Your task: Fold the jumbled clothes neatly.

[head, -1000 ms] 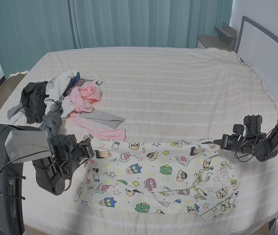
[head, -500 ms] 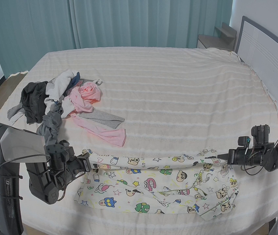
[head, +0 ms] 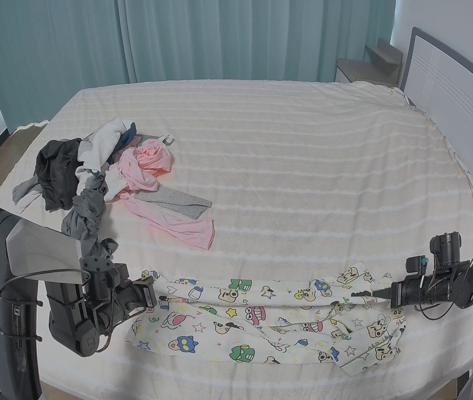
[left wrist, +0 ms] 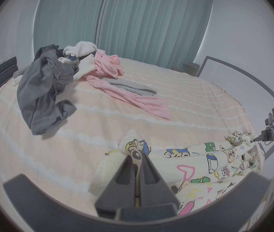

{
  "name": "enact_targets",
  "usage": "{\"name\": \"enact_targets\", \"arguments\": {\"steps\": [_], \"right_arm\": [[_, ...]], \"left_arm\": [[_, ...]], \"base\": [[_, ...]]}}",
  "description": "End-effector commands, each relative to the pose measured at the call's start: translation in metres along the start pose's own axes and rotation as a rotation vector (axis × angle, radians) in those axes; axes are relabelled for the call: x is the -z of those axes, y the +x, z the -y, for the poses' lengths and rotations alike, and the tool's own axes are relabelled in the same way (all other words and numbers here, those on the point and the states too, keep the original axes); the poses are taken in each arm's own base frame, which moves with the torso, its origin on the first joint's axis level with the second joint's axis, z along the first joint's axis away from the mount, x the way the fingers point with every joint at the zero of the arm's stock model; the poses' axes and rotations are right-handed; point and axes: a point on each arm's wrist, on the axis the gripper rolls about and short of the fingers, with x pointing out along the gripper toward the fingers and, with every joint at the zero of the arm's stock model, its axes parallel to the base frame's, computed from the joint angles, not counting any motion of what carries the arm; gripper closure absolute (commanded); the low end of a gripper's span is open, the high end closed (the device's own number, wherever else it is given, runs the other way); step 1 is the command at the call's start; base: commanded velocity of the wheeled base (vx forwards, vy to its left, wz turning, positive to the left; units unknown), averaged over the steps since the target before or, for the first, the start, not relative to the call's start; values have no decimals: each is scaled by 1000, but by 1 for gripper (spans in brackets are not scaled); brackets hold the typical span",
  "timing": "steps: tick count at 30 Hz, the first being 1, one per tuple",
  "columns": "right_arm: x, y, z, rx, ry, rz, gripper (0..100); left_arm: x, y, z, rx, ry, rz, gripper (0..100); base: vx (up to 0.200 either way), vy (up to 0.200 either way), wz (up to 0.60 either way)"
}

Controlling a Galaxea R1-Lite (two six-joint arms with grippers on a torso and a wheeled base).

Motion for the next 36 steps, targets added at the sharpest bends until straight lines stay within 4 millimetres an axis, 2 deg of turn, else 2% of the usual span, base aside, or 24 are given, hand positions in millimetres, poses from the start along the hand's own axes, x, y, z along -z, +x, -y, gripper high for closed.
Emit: {"name": "enact_targets", "arguments": {"steps": [1, 12, 21, 22, 24, 25, 34, 36], "right_arm": [[9, 4, 2, 6, -4, -36, 100], [21, 15, 12, 50, 9, -96, 100], [25, 14, 12, 52, 5, -111, 100], [26, 15, 12, 52, 6, -114, 100], [27, 16, 12, 52, 8, -120, 100], [28, 16, 13, 59, 7, -123, 0], [31, 19, 16, 108, -12, -141, 0], [28, 17, 15, 112, -18, -126, 0]], "left_arm": [[6, 1, -1, -3, -3, -14, 100], [12, -3, 2, 9, 3, -42, 100], [17, -9, 2, 24, 4, -77, 100], [17, -9, 2, 24, 4, -79, 0], [18, -10, 2, 23, 4, -80, 0], [18, -10, 2, 24, 4, -85, 0], [16, -11, 0, 24, -10, -79, 0], [8, -14, -2, 17, -29, -52, 0]], "base": [[0, 0, 0], [0, 0, 0], [0, 0, 0], [0, 0, 0], [0, 0, 0], [0, 0, 0], [0, 0, 0], [0, 0, 0]]}}
